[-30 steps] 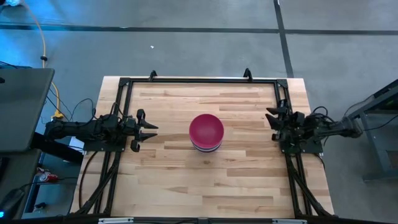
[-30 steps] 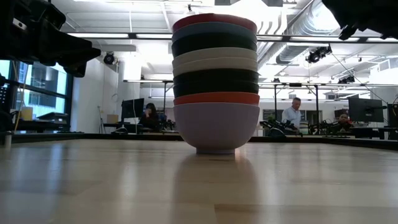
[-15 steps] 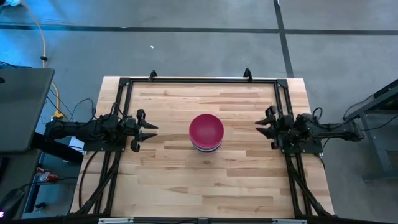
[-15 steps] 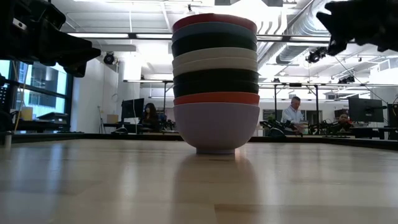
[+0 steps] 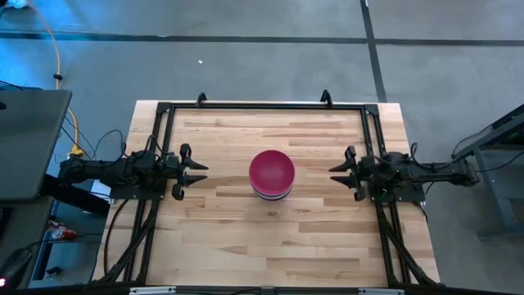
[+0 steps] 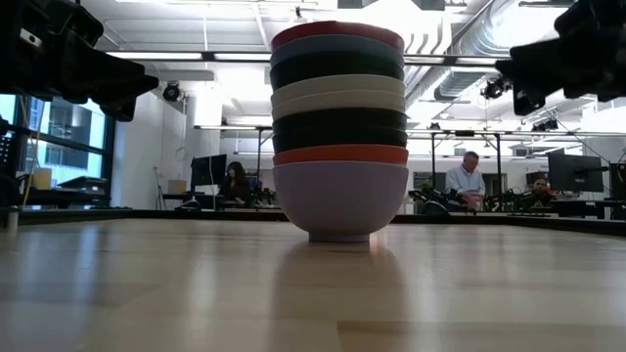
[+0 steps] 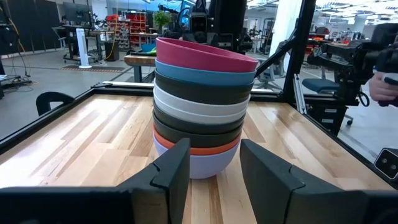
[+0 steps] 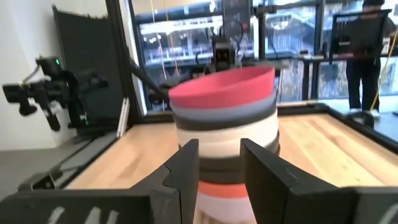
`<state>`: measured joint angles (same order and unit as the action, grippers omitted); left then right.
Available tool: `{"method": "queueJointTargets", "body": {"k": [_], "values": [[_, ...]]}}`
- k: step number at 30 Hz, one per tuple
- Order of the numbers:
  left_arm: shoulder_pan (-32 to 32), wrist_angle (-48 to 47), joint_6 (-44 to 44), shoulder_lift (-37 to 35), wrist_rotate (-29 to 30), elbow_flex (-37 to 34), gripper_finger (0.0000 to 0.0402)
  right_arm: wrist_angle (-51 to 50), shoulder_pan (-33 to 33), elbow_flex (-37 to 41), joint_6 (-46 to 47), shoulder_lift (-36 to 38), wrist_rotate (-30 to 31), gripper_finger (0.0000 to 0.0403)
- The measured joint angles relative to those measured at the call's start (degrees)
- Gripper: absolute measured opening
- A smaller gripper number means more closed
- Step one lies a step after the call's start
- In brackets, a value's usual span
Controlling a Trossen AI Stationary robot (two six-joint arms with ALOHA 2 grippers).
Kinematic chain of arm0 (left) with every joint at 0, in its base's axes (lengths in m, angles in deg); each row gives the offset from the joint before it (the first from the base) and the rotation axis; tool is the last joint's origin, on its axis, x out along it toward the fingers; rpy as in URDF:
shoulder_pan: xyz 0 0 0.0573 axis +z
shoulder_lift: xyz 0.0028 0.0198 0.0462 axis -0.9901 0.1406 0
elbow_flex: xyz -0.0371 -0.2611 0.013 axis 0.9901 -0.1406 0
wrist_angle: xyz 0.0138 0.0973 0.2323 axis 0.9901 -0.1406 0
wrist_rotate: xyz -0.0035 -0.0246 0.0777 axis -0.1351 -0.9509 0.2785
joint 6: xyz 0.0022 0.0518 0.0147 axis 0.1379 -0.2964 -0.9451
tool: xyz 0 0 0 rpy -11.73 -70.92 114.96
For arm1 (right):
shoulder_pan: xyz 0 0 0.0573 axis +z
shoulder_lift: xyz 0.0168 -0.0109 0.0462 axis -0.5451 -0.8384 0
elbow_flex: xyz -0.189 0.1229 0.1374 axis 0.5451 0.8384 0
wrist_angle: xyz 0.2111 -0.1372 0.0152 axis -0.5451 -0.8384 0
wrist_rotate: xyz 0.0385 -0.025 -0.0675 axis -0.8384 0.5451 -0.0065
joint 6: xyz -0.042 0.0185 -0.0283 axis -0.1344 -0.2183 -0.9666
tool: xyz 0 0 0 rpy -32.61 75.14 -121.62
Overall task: Nest bowls inside each other
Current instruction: Return to Home Position
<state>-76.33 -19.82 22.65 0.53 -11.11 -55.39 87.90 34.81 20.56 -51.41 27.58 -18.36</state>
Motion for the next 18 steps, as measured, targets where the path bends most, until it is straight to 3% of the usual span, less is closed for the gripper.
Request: {"method": "queueJointTargets", "body": {"k": [10,18], "values": [[0.0,0.0,0.0,0.0,0.0,0.0,0.0131,-7.6,0.0,0.0,-1.9,0.0,3.4,0.0110],[0.0,0.0,0.0,0.0,0.0,0.0,0.0131,-7.8,0.0,0.0,-3.5,0.0,4.5,0.0110]]}}
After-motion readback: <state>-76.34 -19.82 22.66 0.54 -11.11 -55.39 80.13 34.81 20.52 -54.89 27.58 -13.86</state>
